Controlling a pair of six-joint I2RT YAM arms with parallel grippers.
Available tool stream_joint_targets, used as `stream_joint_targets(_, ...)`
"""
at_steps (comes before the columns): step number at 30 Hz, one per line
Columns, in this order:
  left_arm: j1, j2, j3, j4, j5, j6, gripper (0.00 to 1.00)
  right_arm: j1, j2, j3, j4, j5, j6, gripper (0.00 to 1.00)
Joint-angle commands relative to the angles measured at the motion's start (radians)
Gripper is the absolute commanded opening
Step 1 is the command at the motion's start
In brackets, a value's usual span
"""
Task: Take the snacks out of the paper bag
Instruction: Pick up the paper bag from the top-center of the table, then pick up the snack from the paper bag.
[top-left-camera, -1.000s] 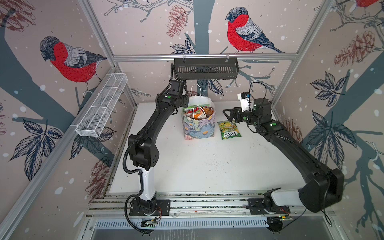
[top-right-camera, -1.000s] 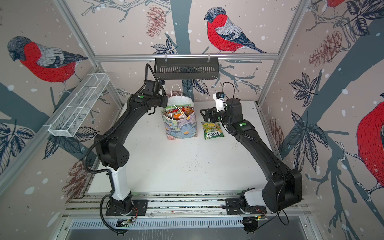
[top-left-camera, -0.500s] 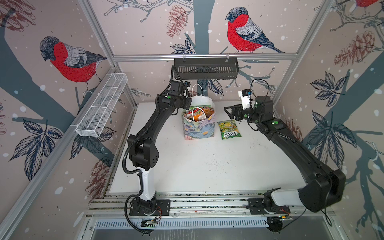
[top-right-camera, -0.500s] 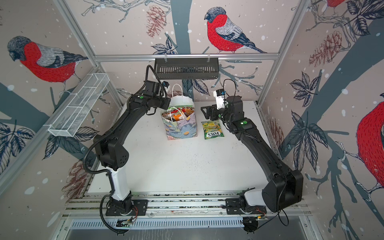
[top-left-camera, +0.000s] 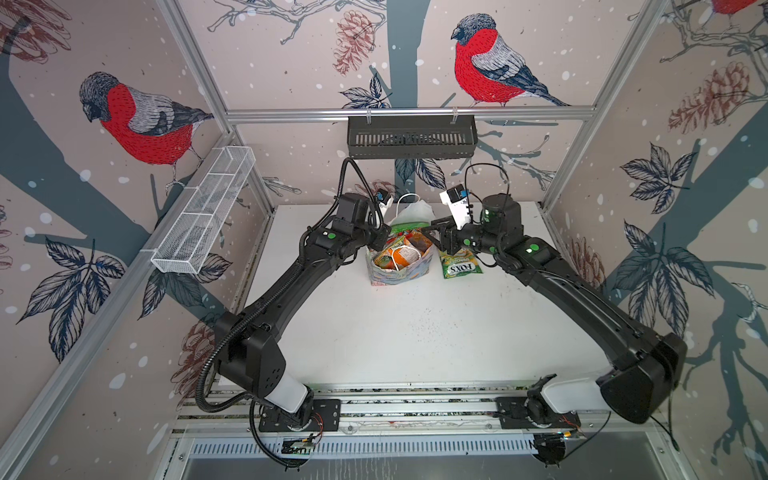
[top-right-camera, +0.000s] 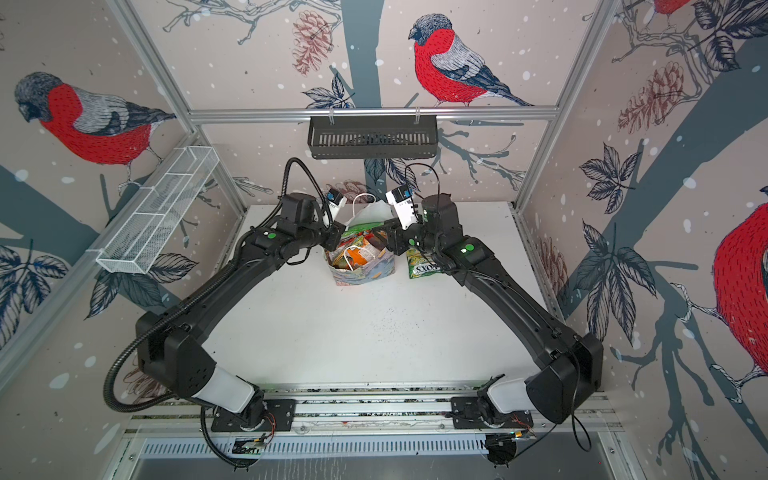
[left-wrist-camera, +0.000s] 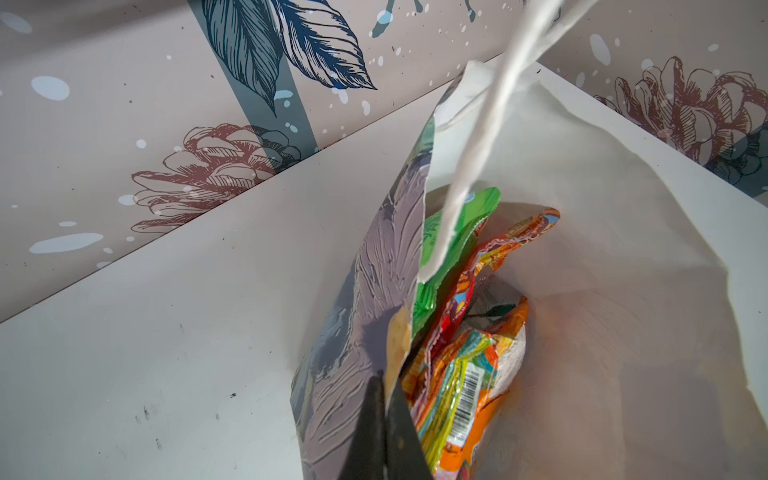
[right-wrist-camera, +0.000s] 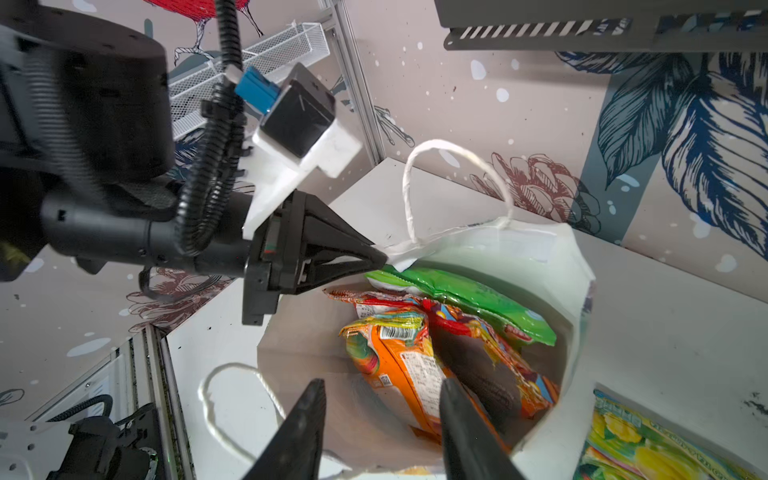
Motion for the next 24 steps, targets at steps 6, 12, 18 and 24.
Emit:
stream_joint_targets(6,-0.034,-0.11,-0.11,0.123,-0.023,-0.037,0.0,0.119,0.013,-0.063,0.028,0.181,-0.083,0.33)
stream_joint_targets(12,-0.034,-0.116,-0.116,0.111,-0.031,-0.043,0.0,0.175,0.086,-0.031,0.005,0.269,-0.126,0.31)
stream_joint_targets(18,-0.035,-0.113,-0.113,0.109,-0.03,-0.037,0.0,0.179,0.124,-0.028,-0.022,0.303,-0.152,0.36)
stream_joint_targets(24,-0.035,-0.11,-0.11,0.113,-0.029,-0.031,0.0,0.166,0.154,-0.003,-0.055,0.295,-0.173,0.47)
